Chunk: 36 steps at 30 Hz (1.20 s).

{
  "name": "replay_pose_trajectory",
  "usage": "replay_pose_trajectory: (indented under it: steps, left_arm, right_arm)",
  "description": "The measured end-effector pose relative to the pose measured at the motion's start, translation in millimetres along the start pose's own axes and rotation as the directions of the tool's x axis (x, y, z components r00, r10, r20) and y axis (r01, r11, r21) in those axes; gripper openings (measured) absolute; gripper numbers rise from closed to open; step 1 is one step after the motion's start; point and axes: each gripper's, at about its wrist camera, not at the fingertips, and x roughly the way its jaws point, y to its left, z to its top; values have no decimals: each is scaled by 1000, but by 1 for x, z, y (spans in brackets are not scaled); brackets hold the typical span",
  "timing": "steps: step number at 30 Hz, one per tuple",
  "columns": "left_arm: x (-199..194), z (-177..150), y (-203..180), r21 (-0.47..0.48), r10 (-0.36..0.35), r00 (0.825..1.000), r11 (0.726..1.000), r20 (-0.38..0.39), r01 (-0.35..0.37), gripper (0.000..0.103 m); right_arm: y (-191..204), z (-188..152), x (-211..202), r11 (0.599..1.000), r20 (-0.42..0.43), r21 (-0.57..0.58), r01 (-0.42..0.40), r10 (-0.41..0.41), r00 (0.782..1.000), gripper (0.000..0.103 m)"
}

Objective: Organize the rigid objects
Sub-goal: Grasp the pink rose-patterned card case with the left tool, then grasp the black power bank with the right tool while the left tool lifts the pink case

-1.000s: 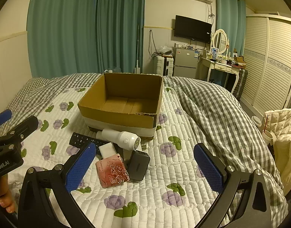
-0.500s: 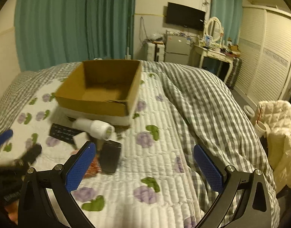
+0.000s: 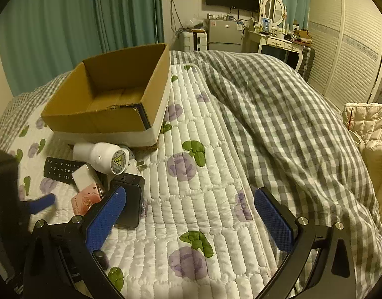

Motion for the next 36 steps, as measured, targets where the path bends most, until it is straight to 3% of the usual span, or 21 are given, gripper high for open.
replay_pose_trajectory:
  steps: [5,8,17,23,25,28,36]
  left_arm:
    - [4,0,-2,14,-30,1000,999,-3,30,100]
    - [-7,1,5,-3,-57,998,998,11,57,90]
    - [-51,-2,38,-85,-92,994,992,57,96,89]
    - [-88,-2,78,-108,38,986,994,160,-21,89]
    - [-91,0,88,-114,94,979,991,181,-74,89]
    - [-91,1,98,-132,122,973,987,196,-97,89]
    - [-83,-2,98,-135,138,968,985,210,-111,89]
  right_arm:
    - [-3,1,2,1000,-12,27,10,-10,1000,103]
    - [-1,2,1,999,-14,14,31,-30,999,103]
    - [10,3,-6,998,15,-32,49,-49,999,103]
    - [29,-2,2,996,-3,-91,13,-14,1000,103]
    - [36,-5,10,996,-34,-92,-19,16,999,103]
    - [50,-9,28,993,-91,-90,-70,62,994,100]
    - [80,-10,74,986,-192,-110,-126,104,976,73]
